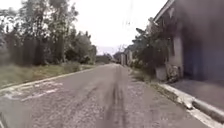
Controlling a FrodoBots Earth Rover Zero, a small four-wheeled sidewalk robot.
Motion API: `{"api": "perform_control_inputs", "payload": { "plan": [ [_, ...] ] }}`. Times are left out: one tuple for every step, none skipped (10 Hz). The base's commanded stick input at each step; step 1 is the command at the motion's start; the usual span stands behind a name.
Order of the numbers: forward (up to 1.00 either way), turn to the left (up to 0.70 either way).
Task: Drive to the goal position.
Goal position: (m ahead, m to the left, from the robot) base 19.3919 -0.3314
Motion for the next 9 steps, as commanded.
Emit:
{"api": "perform_control_inputs", "payload": {
  "plan": [
    [0.70, 0.00],
    [0.70, 0.00],
    [0.70, 0.00],
    [0.70, 0.00],
    [0.70, 0.00],
    [0.70, 0.00],
    [0.70, 0.00],
    [0.70, 0.00],
    [0.70, 0.00]
  ]
}}
